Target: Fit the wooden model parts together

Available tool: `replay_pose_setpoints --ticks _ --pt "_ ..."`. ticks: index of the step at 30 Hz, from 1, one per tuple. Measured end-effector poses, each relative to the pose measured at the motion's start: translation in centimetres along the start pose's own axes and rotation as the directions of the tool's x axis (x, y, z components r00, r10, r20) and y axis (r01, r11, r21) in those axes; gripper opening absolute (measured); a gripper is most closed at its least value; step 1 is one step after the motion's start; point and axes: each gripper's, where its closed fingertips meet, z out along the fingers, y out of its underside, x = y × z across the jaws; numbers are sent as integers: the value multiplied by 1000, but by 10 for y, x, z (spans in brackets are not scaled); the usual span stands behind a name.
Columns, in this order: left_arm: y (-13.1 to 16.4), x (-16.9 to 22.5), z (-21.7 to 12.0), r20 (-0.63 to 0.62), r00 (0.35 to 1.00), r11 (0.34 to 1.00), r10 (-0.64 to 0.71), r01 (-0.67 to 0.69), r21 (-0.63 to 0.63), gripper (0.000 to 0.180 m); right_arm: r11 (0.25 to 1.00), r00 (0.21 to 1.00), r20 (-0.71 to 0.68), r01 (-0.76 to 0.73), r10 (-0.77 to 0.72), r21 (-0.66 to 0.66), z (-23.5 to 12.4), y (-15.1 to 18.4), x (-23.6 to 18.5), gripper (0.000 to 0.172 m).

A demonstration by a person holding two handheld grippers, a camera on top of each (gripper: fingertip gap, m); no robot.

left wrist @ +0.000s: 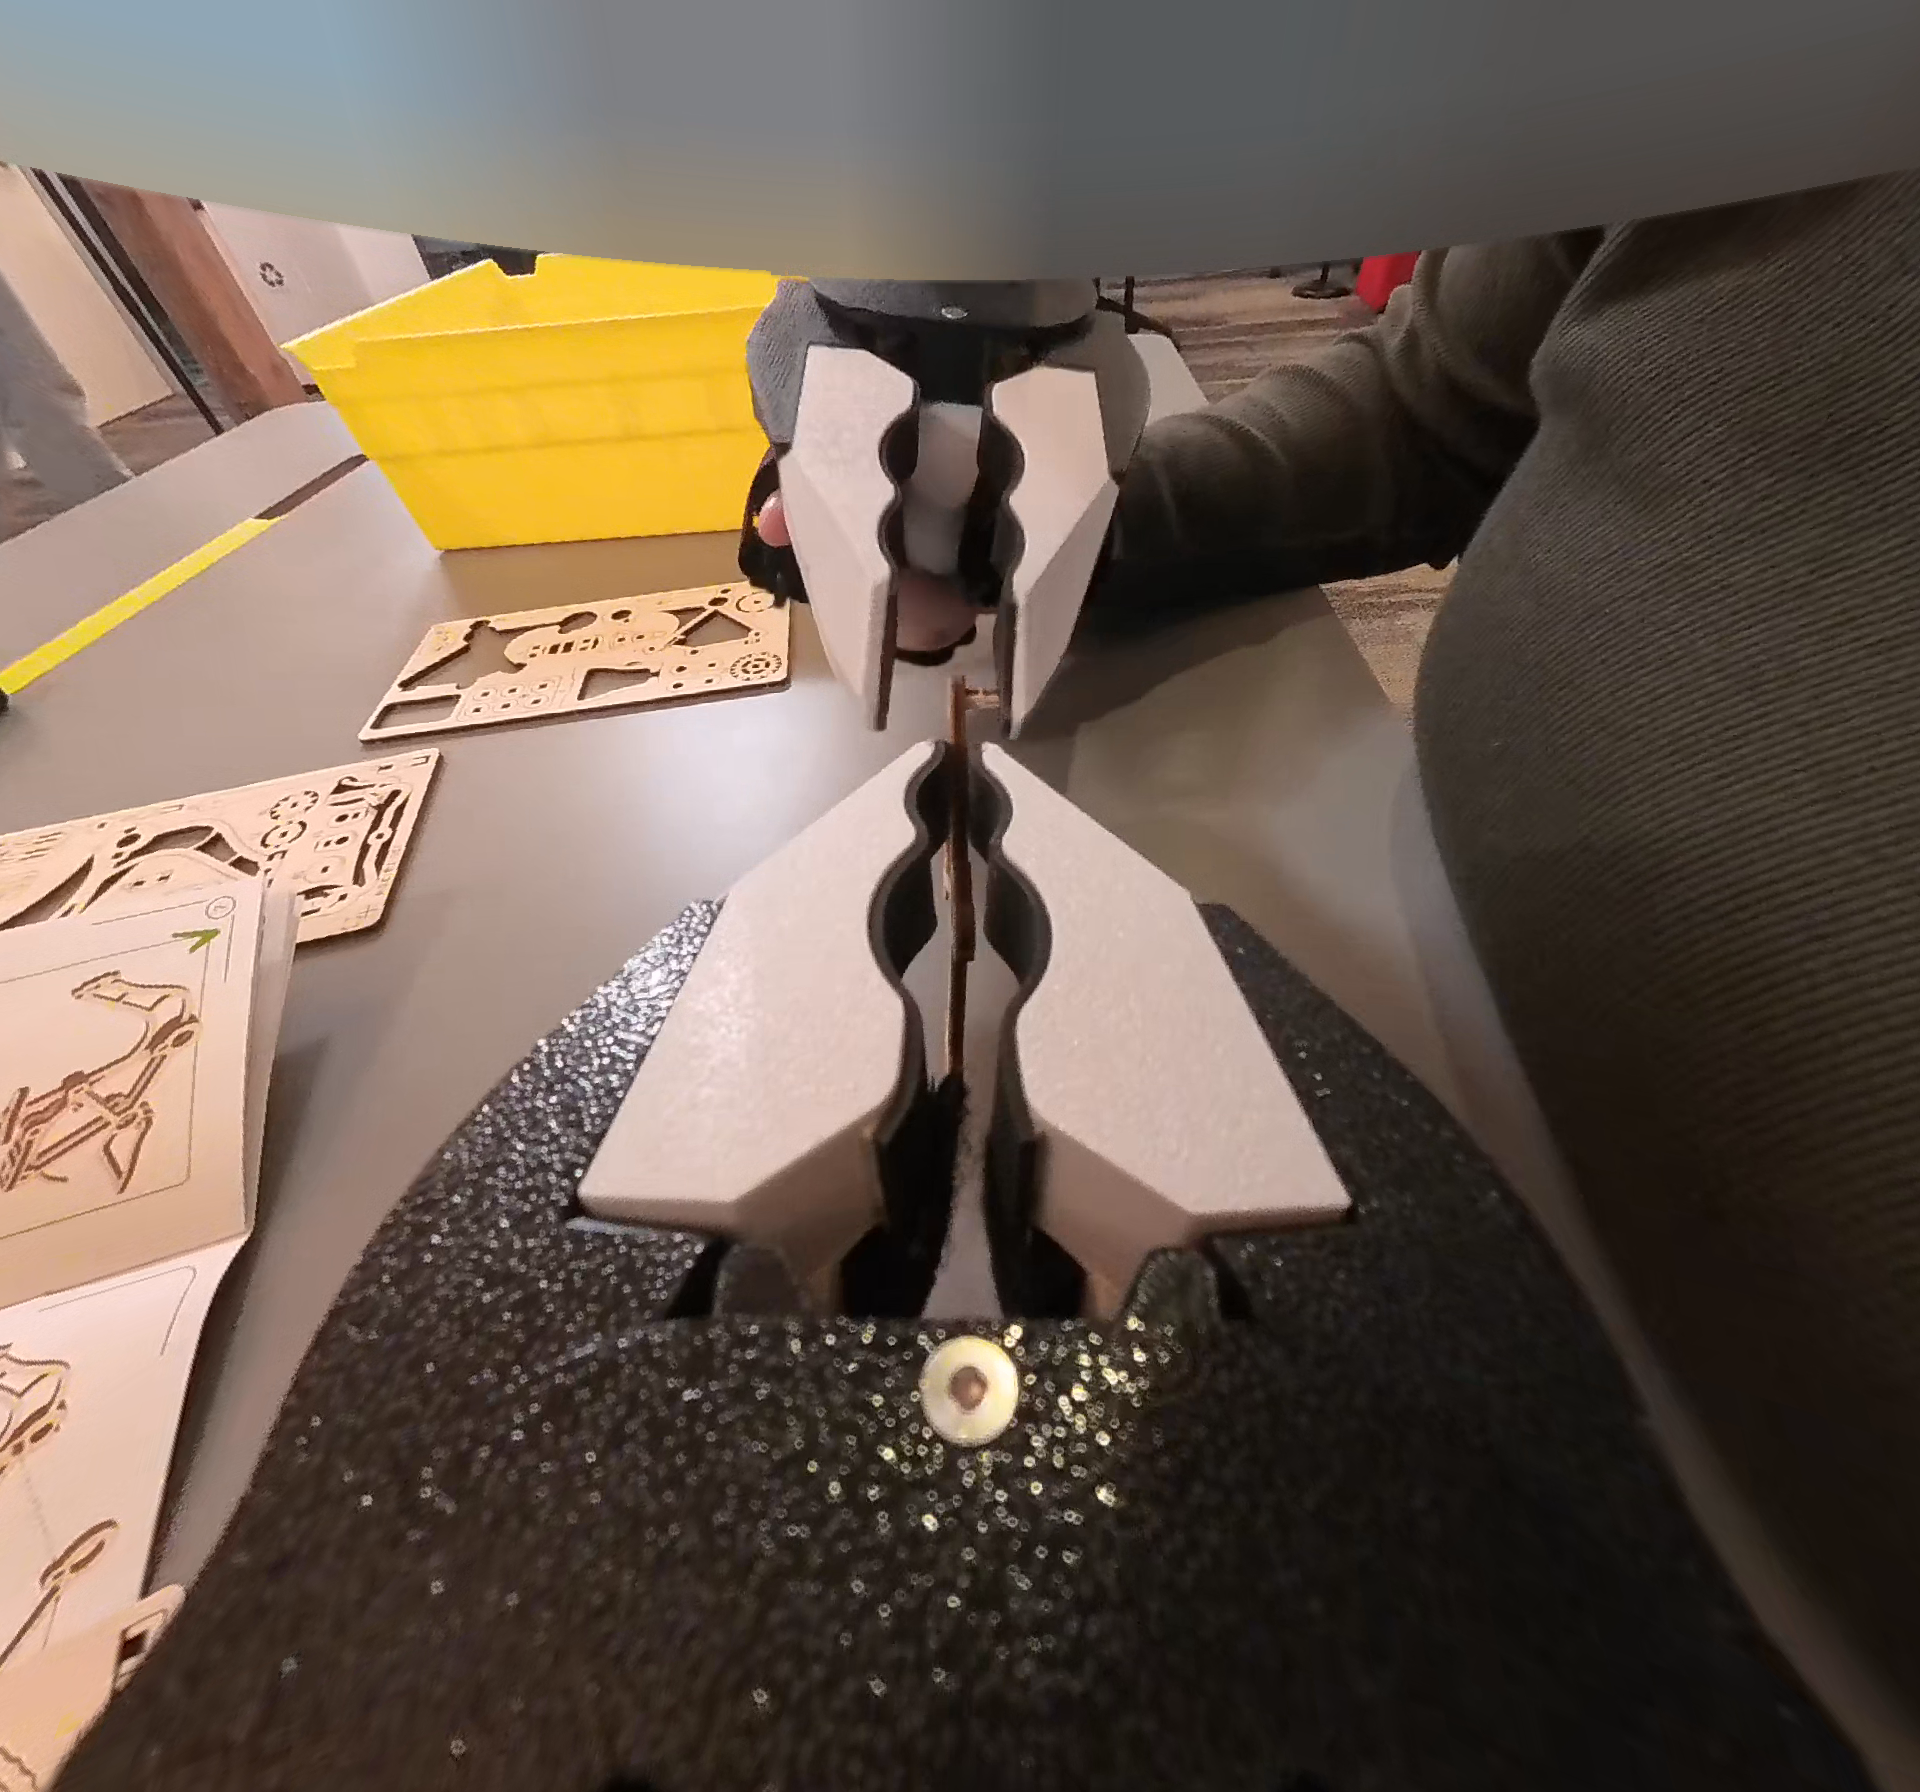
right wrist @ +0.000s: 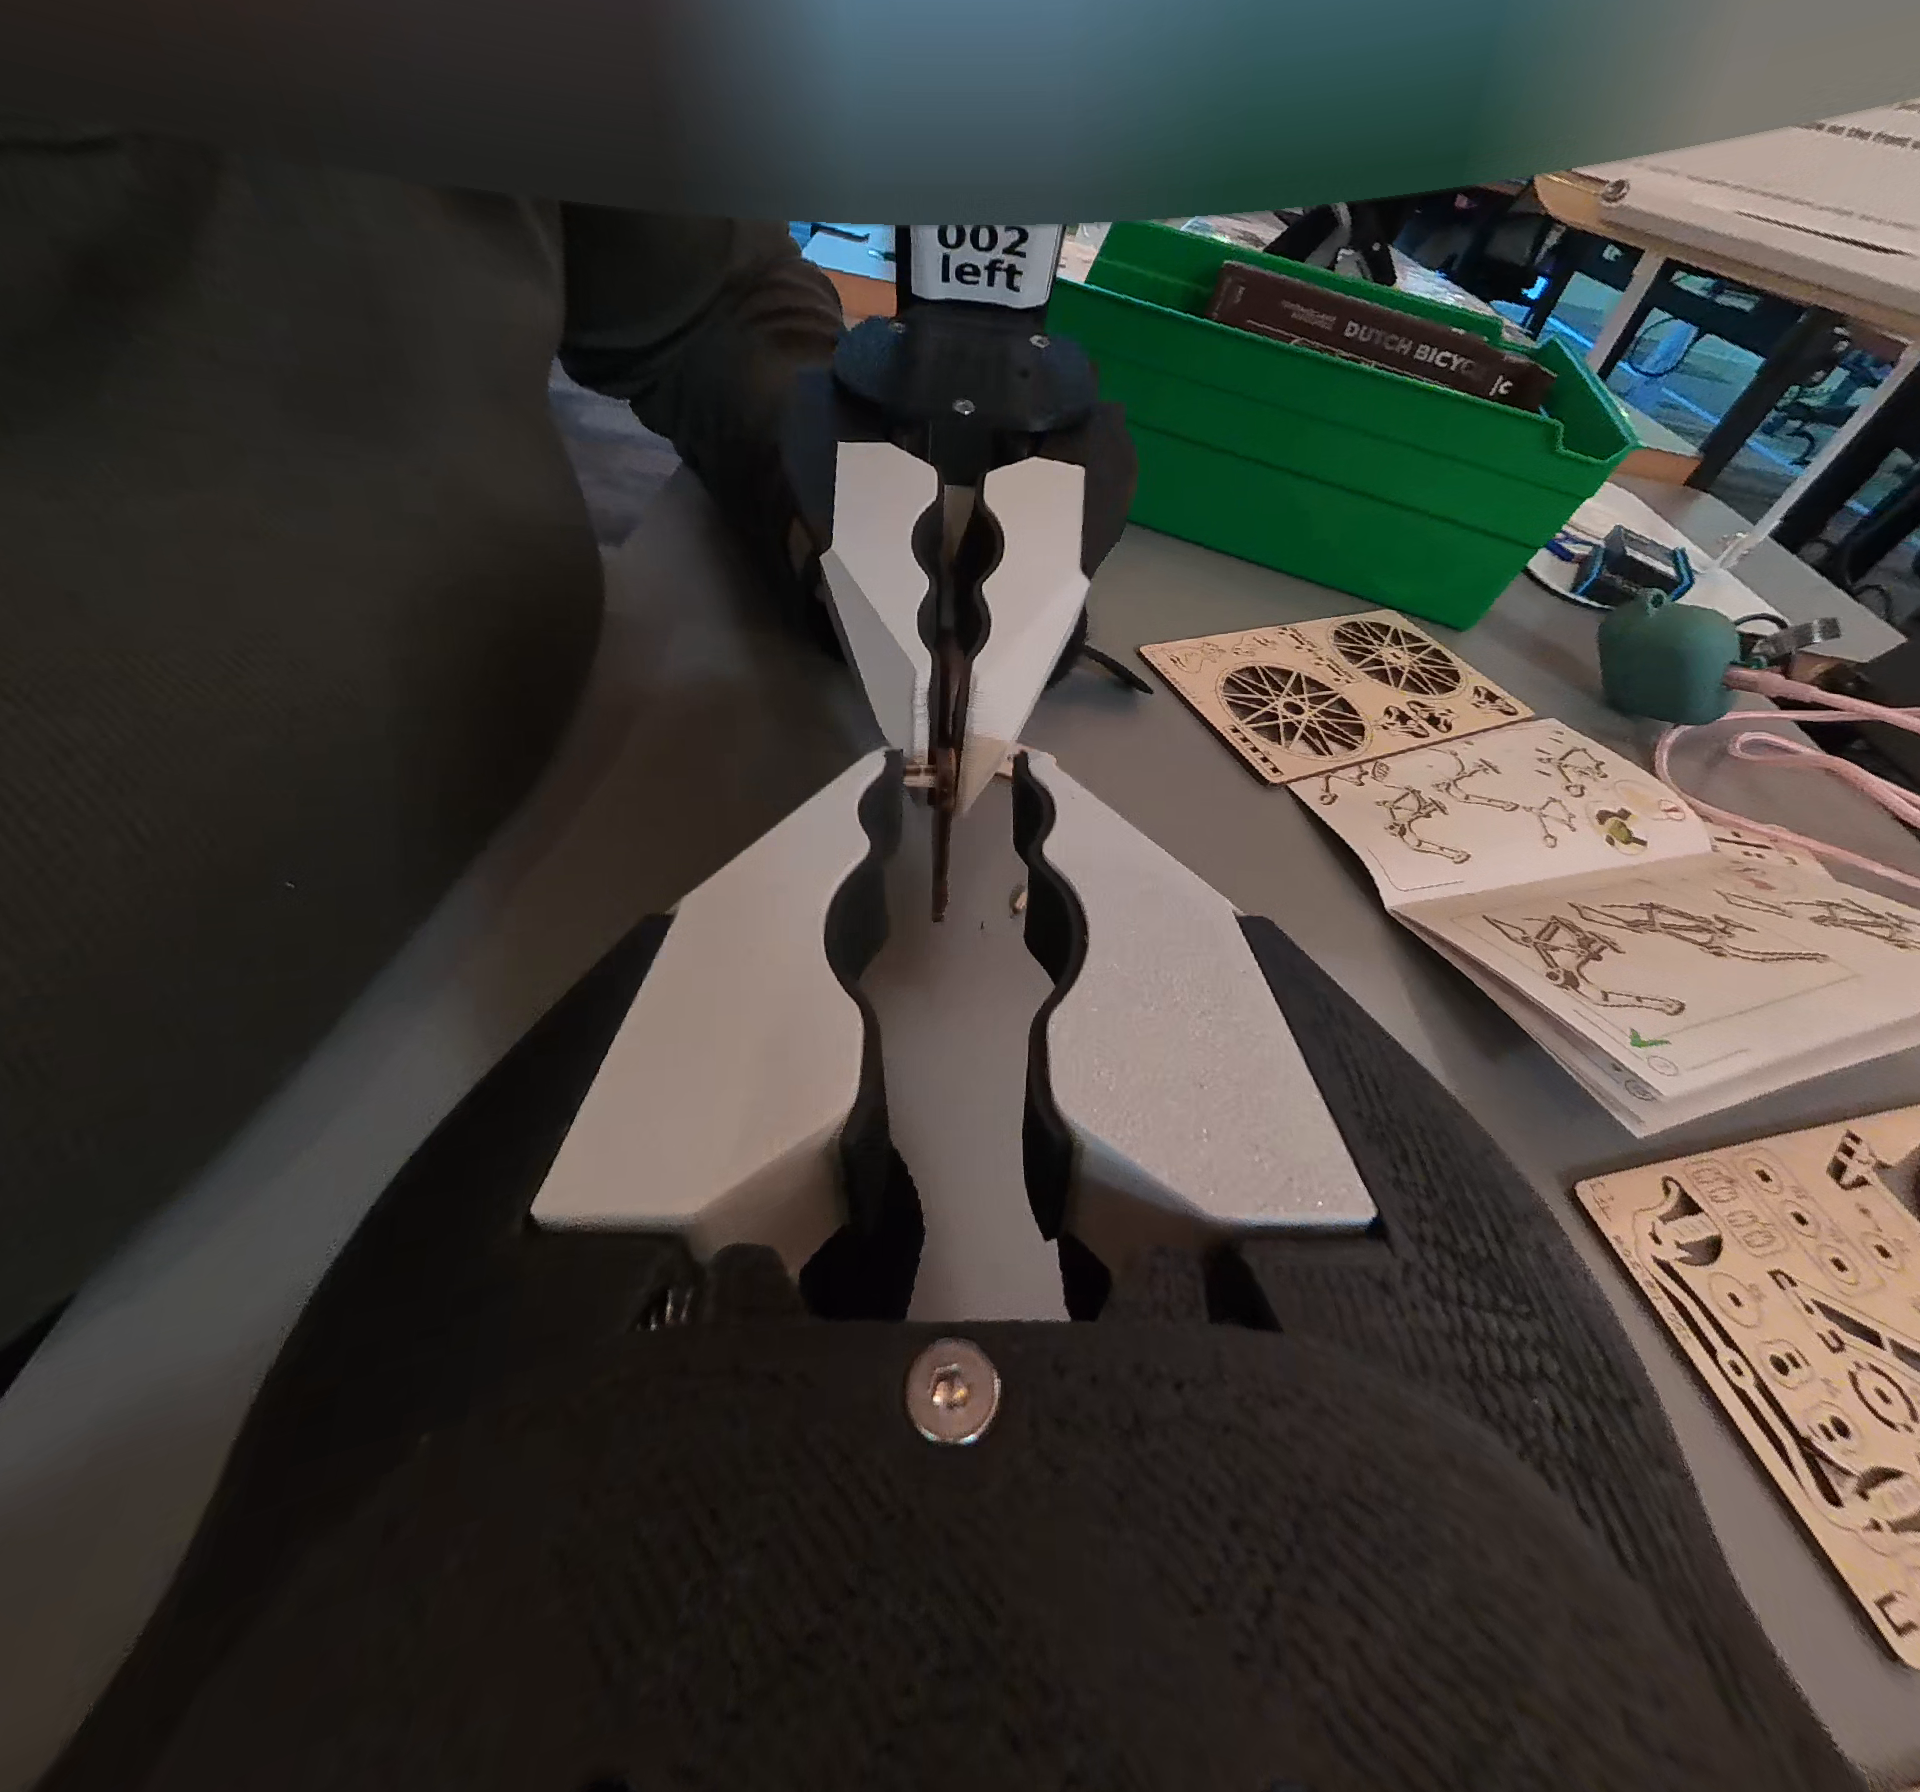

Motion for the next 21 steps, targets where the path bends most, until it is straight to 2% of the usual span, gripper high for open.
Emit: replay_pose_setpoints --ticks 5,14,21 --pt "2 -2 -1 15 1000 1000 16 -16 -18 0 997 998 -15 67 -67 -27 1 2 -3 9" --pt "5 -1 -1 13 999 999 32 -32 -36 0 987 986 -52 153 -155 -50 1 4 -3 12" --pt "-1 2 -3 78 959 962 274 -271 -44 0 967 964 -84 250 -253 -41 0 -2 -6 14"
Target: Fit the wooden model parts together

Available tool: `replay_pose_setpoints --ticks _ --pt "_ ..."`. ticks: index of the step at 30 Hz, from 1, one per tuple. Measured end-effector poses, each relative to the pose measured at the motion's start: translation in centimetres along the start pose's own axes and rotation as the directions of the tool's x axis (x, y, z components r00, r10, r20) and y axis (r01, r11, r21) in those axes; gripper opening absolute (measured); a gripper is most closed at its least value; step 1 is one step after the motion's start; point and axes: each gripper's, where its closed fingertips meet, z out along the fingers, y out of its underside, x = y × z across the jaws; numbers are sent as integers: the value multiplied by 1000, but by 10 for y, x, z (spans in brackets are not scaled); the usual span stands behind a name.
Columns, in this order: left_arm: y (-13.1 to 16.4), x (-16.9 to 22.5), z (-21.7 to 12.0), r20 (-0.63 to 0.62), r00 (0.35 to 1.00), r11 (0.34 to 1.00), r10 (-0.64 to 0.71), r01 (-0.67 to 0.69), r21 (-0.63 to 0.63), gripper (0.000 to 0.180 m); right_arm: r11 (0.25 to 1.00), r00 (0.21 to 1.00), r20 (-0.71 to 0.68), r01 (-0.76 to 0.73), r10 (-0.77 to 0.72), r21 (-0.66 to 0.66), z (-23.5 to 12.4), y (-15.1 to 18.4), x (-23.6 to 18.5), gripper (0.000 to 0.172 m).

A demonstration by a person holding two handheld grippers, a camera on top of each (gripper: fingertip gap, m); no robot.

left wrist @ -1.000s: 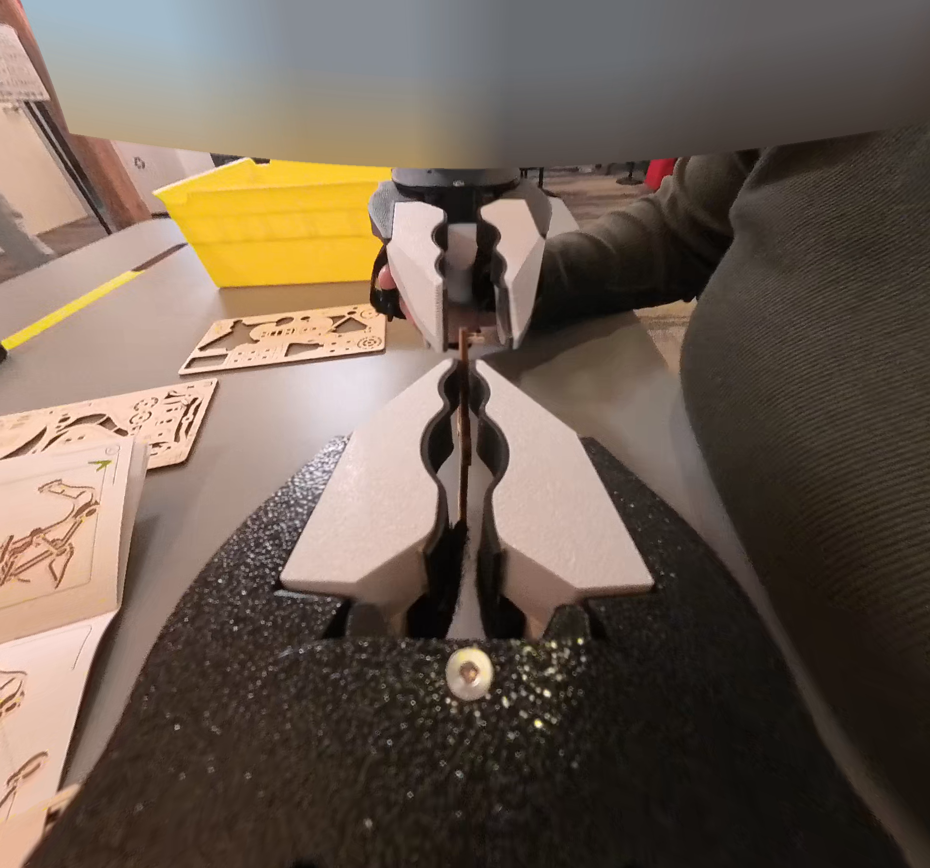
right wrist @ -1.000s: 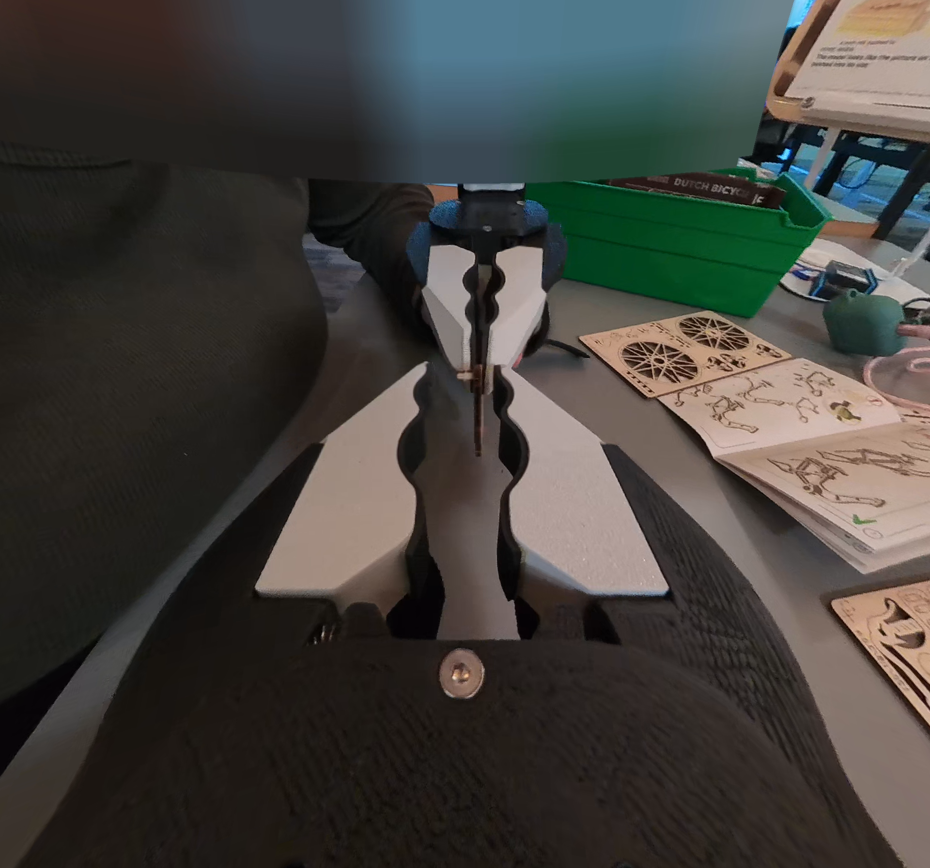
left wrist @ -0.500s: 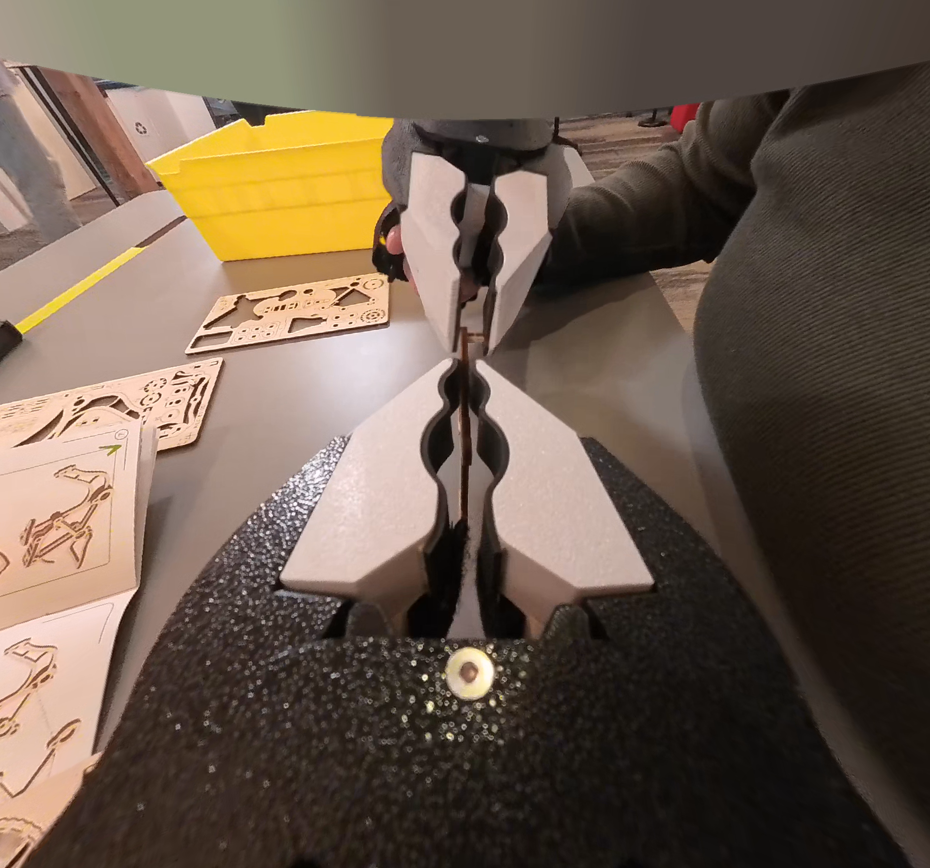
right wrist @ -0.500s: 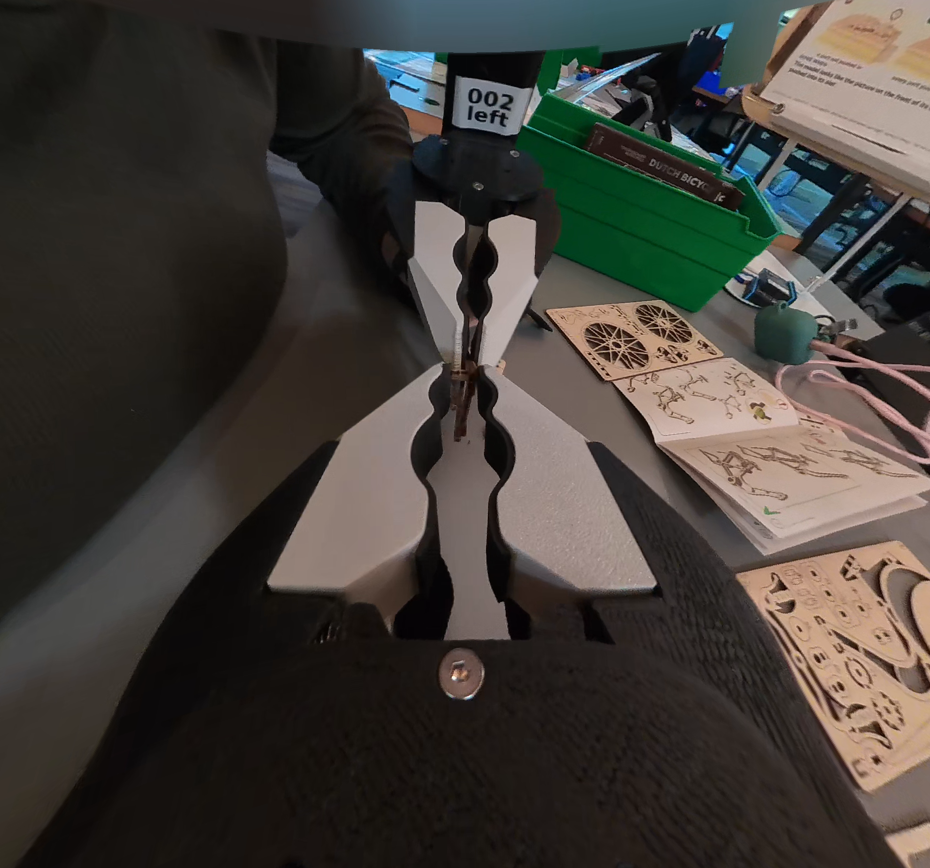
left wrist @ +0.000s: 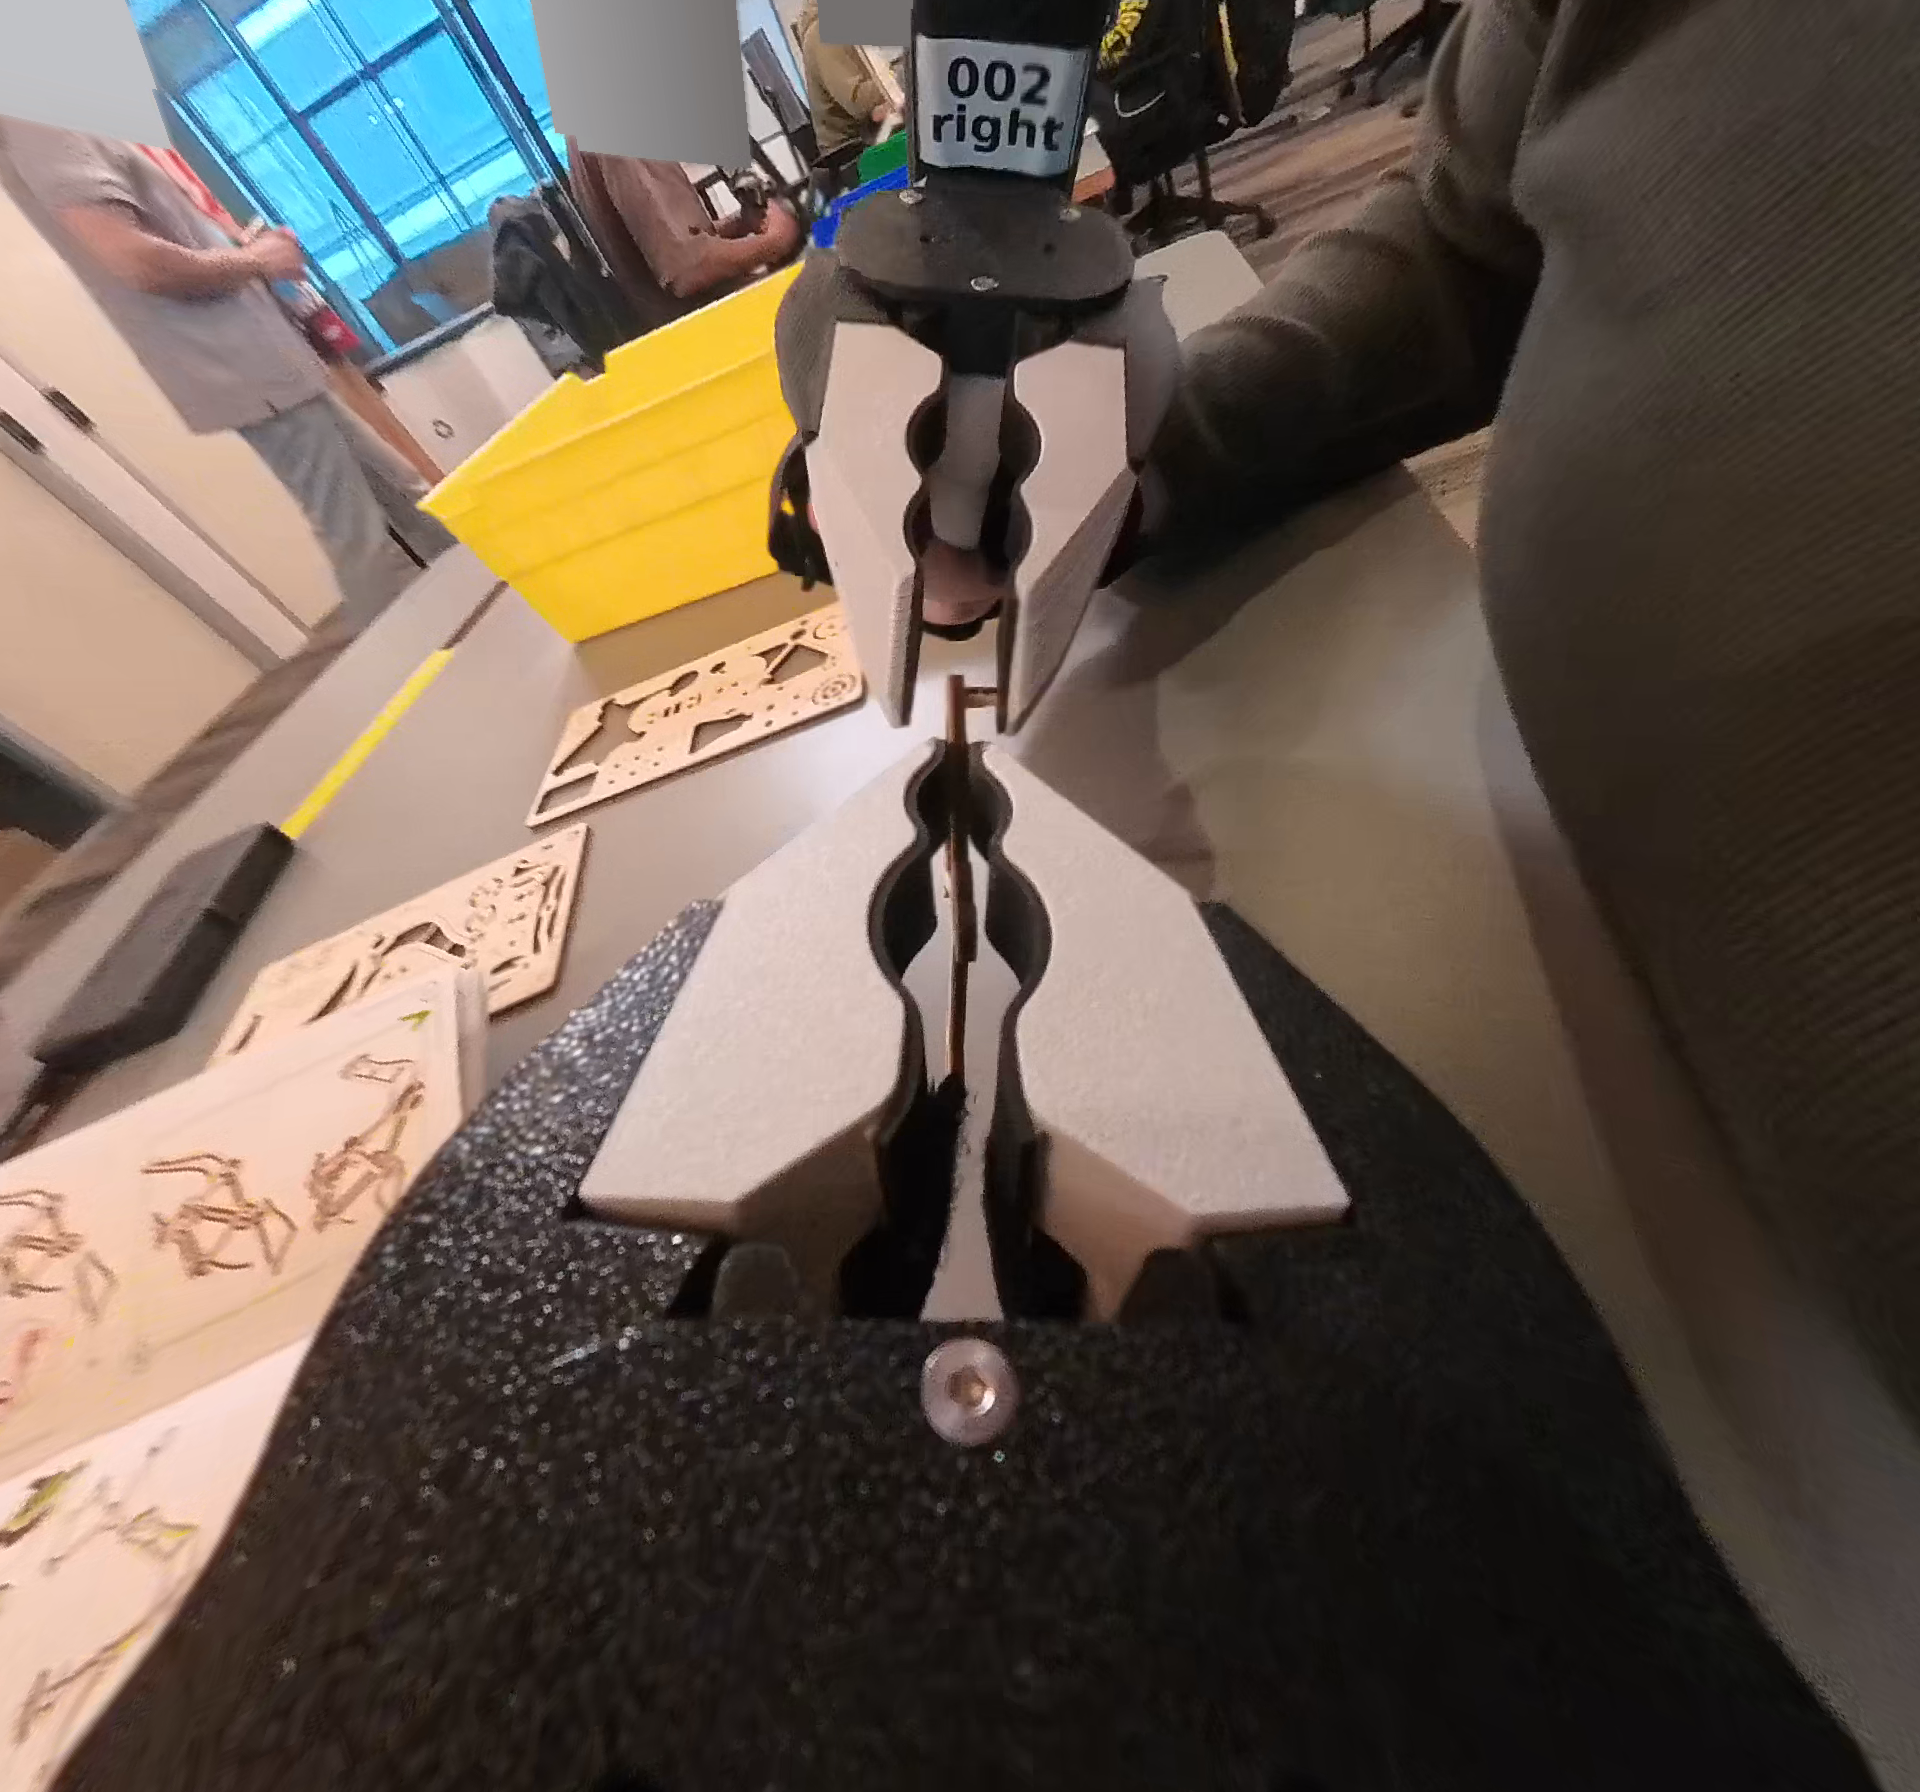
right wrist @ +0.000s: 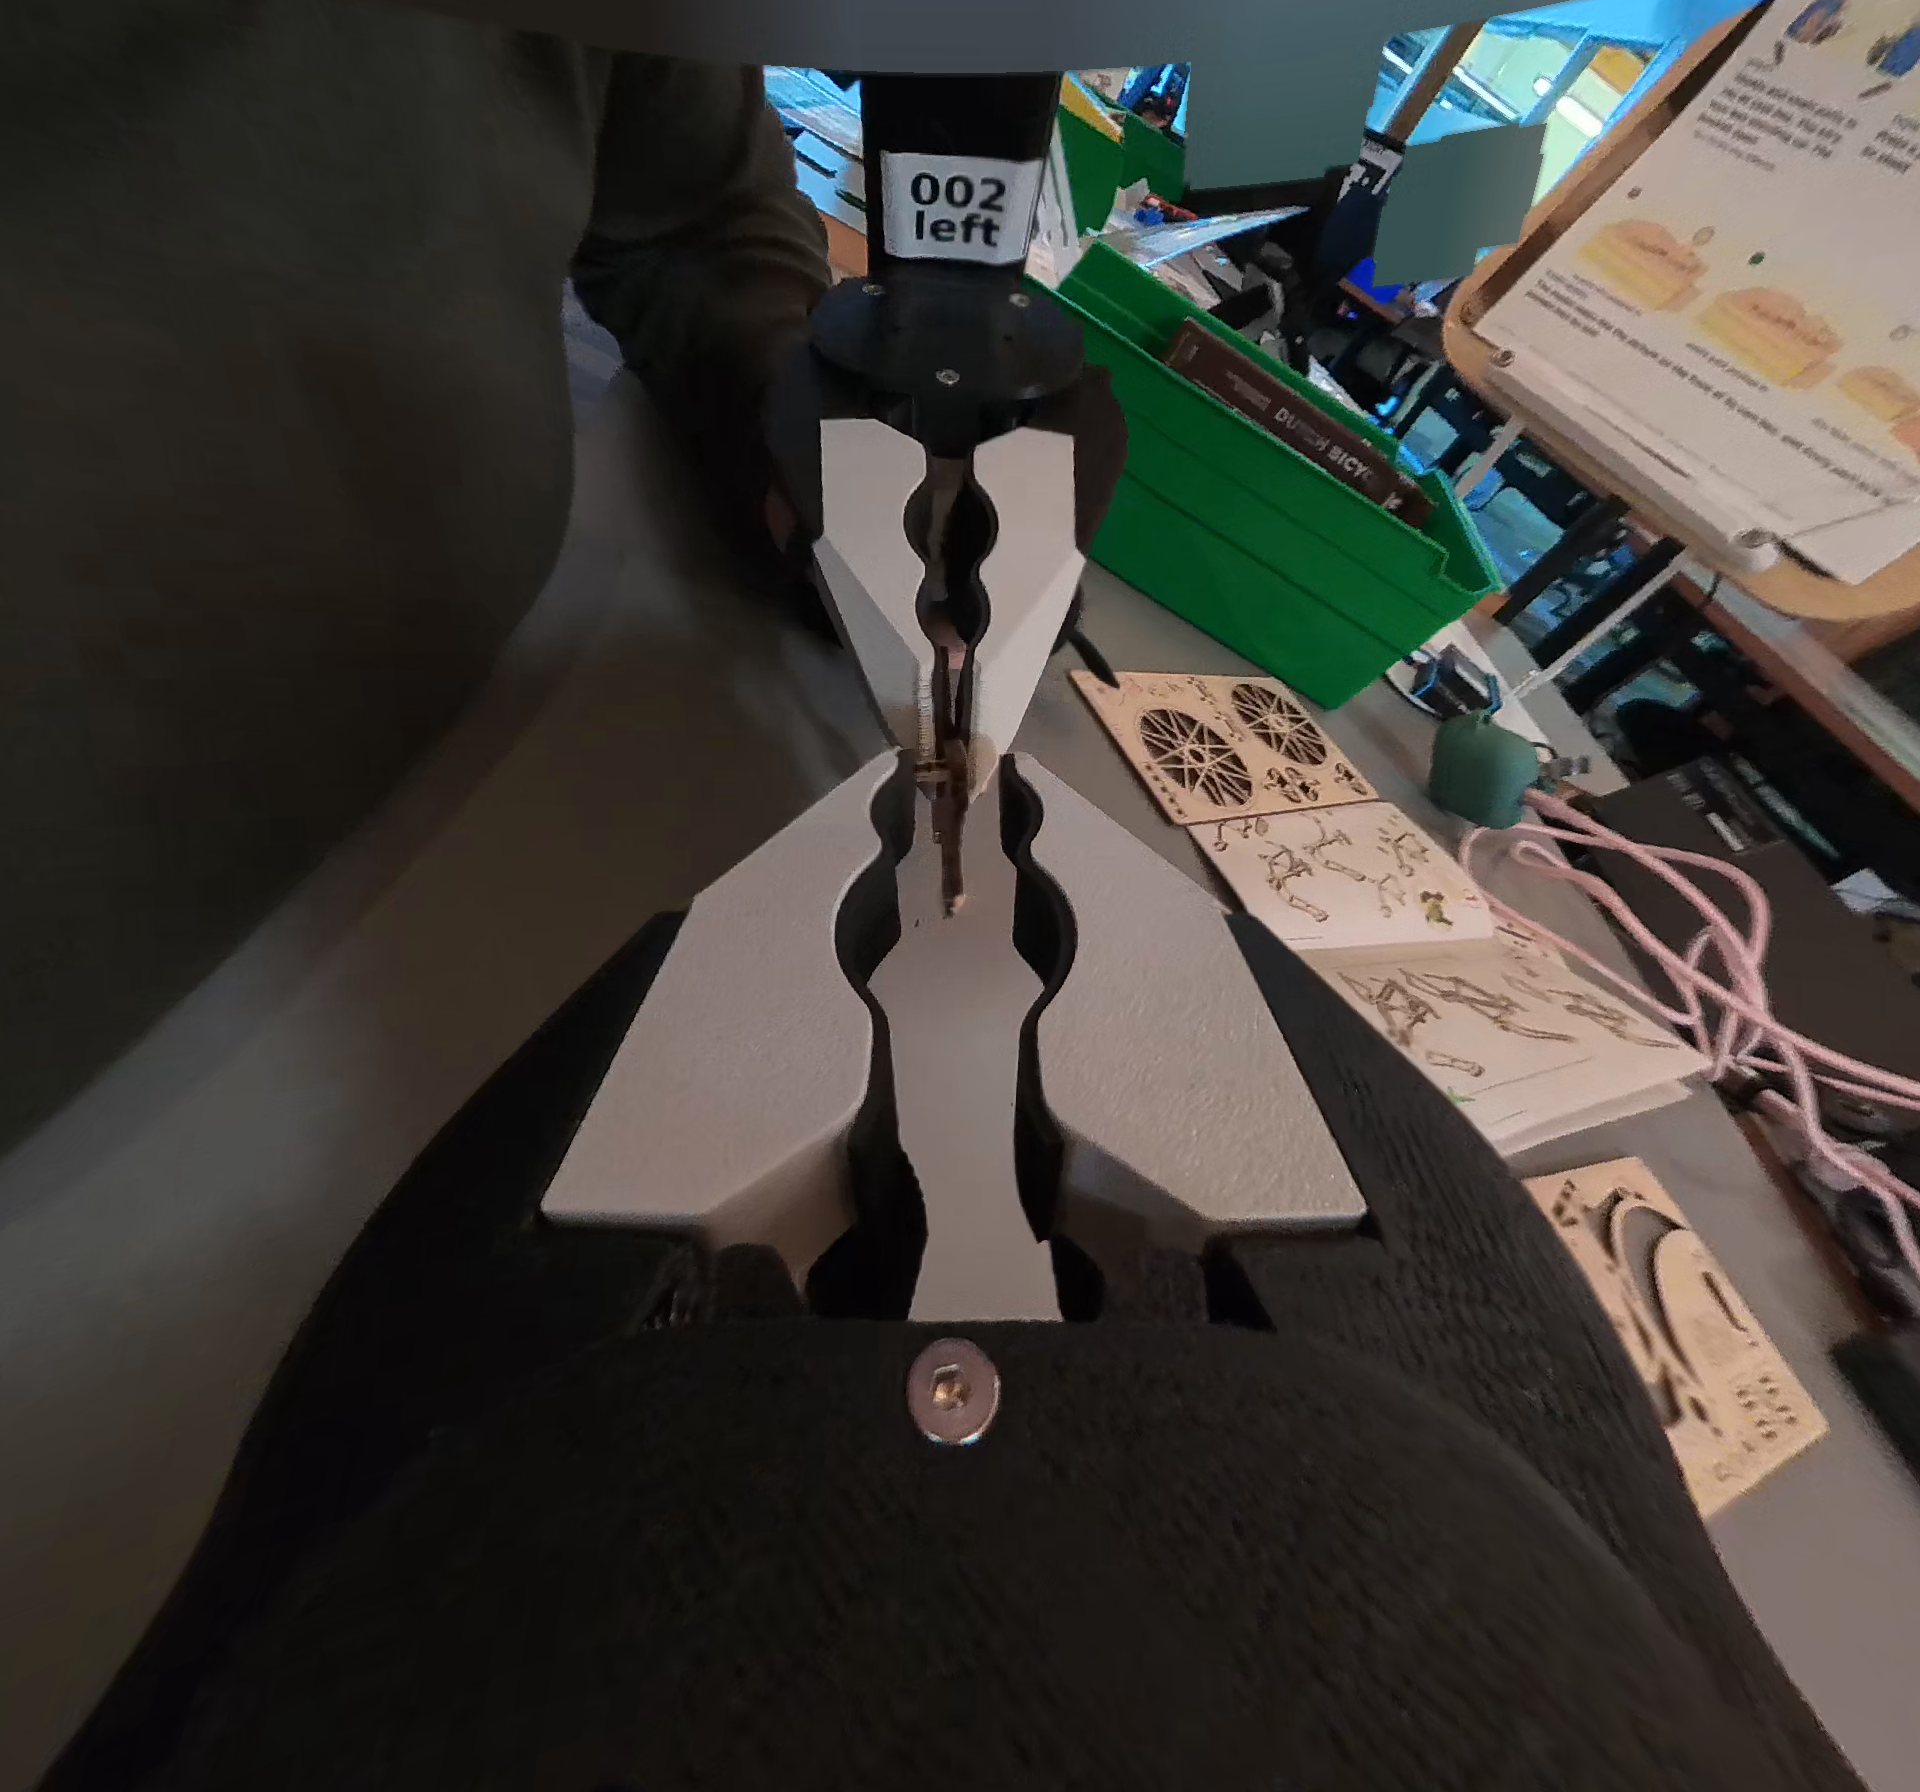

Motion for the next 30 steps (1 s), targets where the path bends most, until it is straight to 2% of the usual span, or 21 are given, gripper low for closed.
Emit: replay_pose_setpoints --ticks 5,10,16,30 --pt "0 -1 -1 12 999 999 38 -38 -2 0 997 997 -33 73 -73 -7 0 -1 -1 11" --pt "-1 1 -1 5 999 999 45 -45 2 0 998 998 -22 66 -66 1 -1 -1 -2 13" --pt "-3 0 -2 -5 1000 1000 16 -16 24 0 999 999 6 33 -33 25 -6 -3 -3 8" --pt "-4 4 0 -20 999 999 -29 30 23 0 995 995 57 -86 83 45 -6 -3 -4 15"
